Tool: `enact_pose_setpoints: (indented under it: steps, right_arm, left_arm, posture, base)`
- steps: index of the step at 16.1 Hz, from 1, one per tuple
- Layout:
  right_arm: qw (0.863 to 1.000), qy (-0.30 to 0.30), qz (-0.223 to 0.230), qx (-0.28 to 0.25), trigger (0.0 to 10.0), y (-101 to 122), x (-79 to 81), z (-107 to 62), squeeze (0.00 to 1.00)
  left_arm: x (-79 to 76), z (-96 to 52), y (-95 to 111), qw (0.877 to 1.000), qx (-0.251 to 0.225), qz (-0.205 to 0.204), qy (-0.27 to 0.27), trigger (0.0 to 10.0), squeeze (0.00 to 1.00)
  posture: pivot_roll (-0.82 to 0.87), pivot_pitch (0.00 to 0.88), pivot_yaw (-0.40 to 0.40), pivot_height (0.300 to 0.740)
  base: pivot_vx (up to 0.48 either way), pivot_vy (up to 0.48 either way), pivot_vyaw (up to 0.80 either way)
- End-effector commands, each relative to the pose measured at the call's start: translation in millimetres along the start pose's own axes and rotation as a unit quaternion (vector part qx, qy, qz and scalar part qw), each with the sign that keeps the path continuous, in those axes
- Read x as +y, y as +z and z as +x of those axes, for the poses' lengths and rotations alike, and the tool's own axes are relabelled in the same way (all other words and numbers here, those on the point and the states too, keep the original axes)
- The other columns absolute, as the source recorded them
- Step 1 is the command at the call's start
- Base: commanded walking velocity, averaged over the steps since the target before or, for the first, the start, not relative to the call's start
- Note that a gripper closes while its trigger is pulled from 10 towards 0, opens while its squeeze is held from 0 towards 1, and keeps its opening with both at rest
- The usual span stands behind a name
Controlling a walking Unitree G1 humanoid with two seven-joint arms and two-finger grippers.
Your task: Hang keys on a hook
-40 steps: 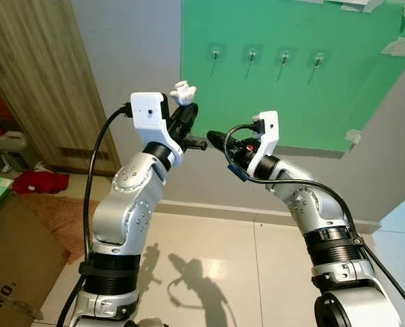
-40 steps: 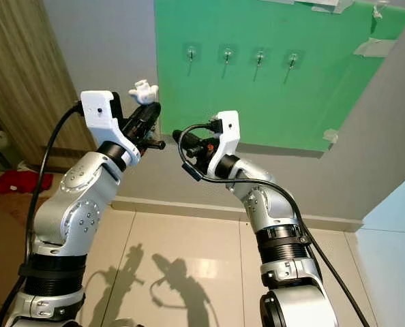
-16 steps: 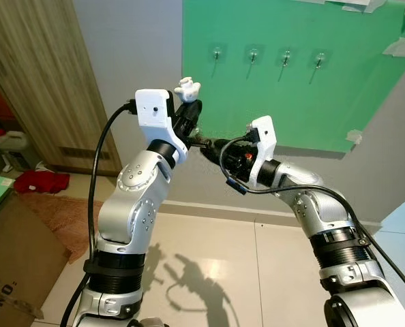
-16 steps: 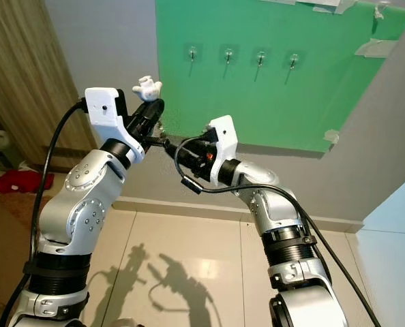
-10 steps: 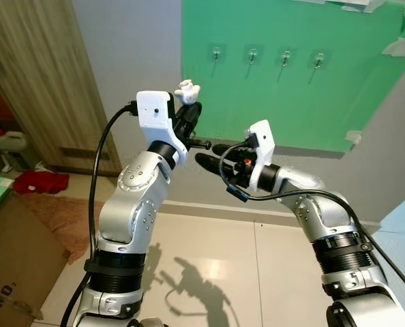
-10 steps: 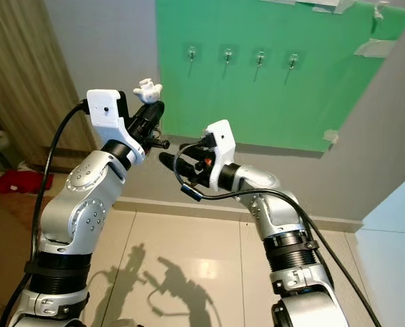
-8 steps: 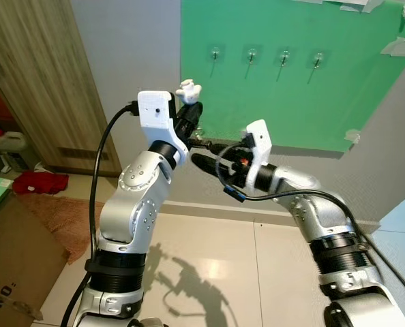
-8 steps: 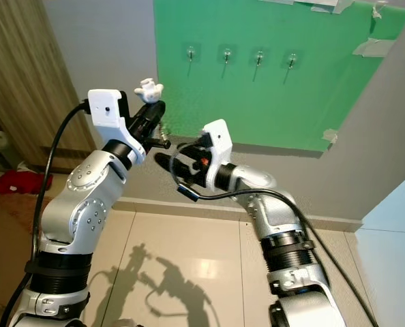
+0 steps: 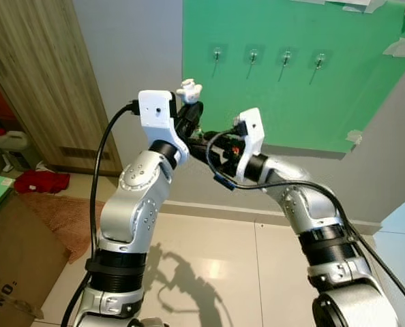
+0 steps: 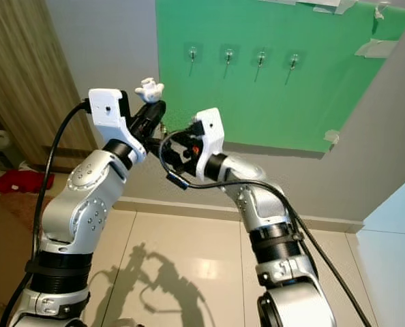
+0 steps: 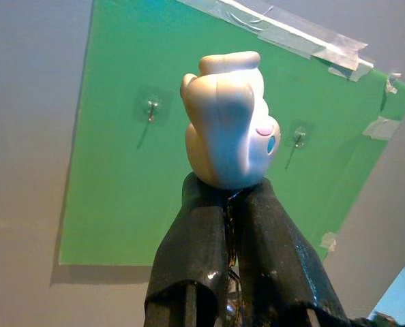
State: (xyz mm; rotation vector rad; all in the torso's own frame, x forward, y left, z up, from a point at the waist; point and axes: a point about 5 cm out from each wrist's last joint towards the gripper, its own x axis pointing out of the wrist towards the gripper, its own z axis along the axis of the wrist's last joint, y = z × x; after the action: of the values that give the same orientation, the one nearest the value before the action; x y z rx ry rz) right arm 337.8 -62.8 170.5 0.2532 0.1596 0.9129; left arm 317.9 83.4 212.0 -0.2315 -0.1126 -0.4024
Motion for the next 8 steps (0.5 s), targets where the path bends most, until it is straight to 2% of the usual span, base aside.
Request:
enact_pose_setpoints:
  steps: [1,5,8]
  right_arm:
    - [1.000,-0.005,-0.006,-0.008,10.0,5.6,-1.4,0.9,0.00]
    - [1.000,0.002,0.009,-0.009,10.0,3.8,4.2,6.4,0.00]
    - [1.000,0.001,0.001,-0.007,10.0,3.2,6.6,11.8,0.00]
  left_arm:
    - [-5.5,3.4,2.8,1.000,-0.003,0.005,-0.014,10.0,0.00]
    - [-6.7,3.7,3.0,1.000,-0.003,0.003,-0.018,10.0,0.00]
    - [-11.3,3.6,2.3,1.000,0.000,0.000,-0.028,10.0,0.00]
  posture:
    - [0.03,0.000,-0.031,0.740]
    - [0.03,0.000,-0.030,0.740]
    - [0.03,0.000,-0.026,0.740]
  base:
    - [0.000,0.000,0.00]
    - [0.000,0.000,0.00]
    - [0.000,0.000,0.00]
